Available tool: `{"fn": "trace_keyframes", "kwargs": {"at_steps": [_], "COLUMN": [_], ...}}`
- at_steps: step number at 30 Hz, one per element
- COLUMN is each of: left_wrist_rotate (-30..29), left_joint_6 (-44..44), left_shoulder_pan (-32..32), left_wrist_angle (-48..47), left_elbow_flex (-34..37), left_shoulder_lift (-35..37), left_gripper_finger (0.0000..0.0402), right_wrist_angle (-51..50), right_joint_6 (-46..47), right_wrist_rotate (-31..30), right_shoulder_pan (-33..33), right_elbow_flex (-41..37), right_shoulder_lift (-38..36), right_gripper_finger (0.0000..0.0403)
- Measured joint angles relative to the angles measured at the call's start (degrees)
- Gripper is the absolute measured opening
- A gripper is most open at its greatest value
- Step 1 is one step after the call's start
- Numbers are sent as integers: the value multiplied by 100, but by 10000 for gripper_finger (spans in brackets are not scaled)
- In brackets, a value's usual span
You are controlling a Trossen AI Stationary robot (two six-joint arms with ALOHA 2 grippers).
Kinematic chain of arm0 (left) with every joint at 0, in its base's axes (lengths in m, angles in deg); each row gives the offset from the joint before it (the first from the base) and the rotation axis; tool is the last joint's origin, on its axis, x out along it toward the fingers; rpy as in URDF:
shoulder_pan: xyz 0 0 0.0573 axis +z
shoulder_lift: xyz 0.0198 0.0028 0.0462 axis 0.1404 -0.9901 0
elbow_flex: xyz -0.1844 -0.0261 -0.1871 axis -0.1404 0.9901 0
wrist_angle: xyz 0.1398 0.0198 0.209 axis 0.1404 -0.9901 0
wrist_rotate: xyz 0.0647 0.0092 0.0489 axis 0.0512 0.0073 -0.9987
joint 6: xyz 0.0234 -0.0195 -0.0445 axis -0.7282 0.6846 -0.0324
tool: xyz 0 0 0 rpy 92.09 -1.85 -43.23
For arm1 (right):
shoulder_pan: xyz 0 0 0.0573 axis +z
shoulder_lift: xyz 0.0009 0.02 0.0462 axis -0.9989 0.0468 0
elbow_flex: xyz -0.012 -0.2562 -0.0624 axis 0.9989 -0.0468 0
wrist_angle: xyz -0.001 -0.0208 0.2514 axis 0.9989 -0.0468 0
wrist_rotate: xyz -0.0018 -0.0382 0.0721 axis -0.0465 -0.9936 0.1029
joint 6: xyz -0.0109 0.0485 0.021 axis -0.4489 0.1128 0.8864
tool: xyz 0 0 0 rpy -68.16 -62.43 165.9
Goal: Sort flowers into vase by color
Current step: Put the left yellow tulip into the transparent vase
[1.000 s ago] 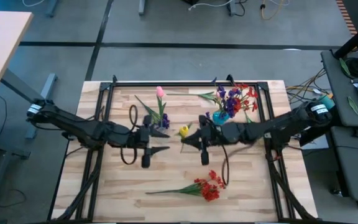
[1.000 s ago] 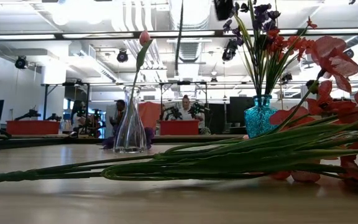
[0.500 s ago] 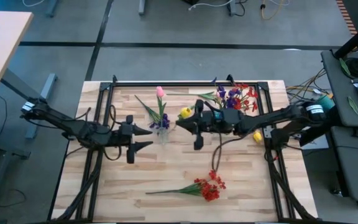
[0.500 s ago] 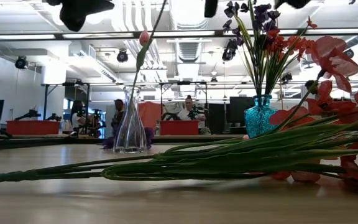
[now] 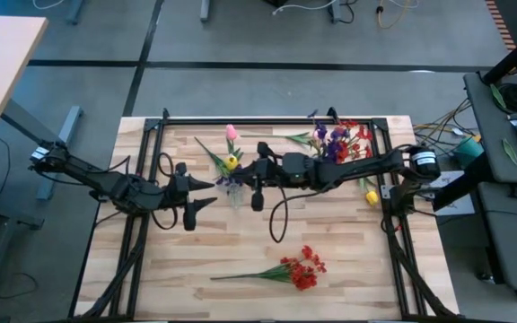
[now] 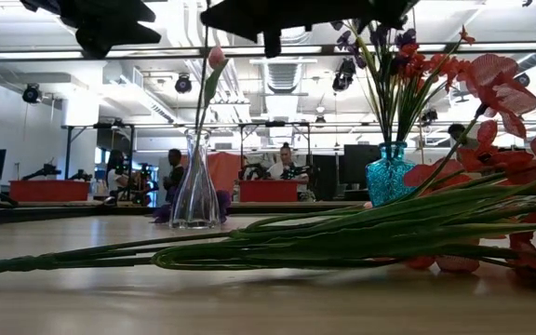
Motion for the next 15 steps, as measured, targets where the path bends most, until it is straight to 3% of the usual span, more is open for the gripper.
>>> {"fn": "trace_keyframes", "kwargs": {"at_steps": [7, 15], "left_wrist_rotate": [-2, -217], "left_joint_6": [234, 464], "left_shoulder_pan": [0, 0], "left_wrist_angle": [-19, -27], "left_elbow_flex": [3, 6], "left_shoulder_lift": [-2, -2], "left_gripper_finger": [180, 180], "right_wrist_angle": [-324, -445], "right_joint_6": [270, 363], "right_wrist_rotate": [-76, -605], "right_shoulder_pan": [-33, -43], "right_elbow_flex": [170, 160], "right_shoulder_lift": [125, 144], "right_gripper_finger": [9, 23]}}
